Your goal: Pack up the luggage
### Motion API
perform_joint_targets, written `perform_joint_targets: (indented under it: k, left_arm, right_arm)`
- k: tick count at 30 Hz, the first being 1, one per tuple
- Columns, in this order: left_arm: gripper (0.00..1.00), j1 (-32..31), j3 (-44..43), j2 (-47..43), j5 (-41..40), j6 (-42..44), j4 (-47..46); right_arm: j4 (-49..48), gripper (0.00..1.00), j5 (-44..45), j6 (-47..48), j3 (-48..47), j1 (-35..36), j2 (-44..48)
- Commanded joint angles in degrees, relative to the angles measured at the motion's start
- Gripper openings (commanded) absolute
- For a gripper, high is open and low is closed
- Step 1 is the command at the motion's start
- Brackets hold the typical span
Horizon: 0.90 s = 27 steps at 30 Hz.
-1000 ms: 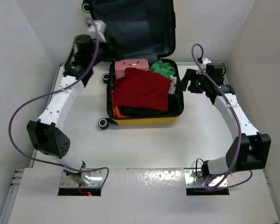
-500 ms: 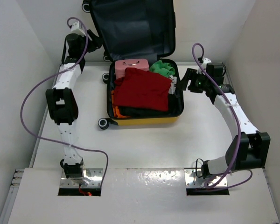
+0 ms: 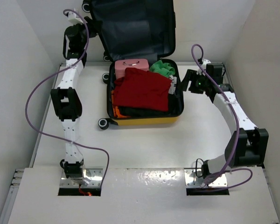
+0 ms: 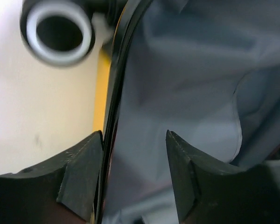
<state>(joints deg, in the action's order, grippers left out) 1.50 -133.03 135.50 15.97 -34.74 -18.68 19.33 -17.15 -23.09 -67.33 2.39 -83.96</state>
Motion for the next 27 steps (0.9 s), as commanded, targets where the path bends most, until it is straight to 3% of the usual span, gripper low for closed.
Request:
perform_joint_targets:
  k: [1,9,12,16,18,26,27]
  left_arm:
    - [0.58,-0.35,-5.11,2.83,-2.51,1.6,-6.2]
    - [0.48,-2.99,-9.17,6.35,-5.16,9.25,-6.2]
    - [0.36,-3.52,-9.17,6.97,-5.16,9.95,-6.72]
    - [0.07,-3.52,-9.17,6.97,-5.16,10.66,-6.11]
    - [0.01,-3.52,-8.04,5.39,-5.16,10.66,-6.11]
    - [0.0,-4.13,5.66,-7.08,-1.73,12.15,-6.11]
    - [0.0,-4.13,10.38,-10.66,-0.68,12.15,-6.89]
  right_arm:
    - [-1.58,0.69,-0.08,0.42,-2.54,-0.2,-1.37]
    - [-0.09,0.59,0.62,3.58,-6.41,-0.37,-1.29]
    - [1.23,0.56,0.89,4.72,-6.93,-0.72,-0.5]
    - [1.24,0.54,0.19,5.95,-5.27,-0.9,1.86]
    - [0.97,0.54,0.01,6.13,-3.95,-0.9,2.66]
    - [0.09,0.52,-0.78,6.13,-1.49,-1.16,5.47]
    - [0.09,0.52,-0.78,6.04,-0.97,-1.08,6.7]
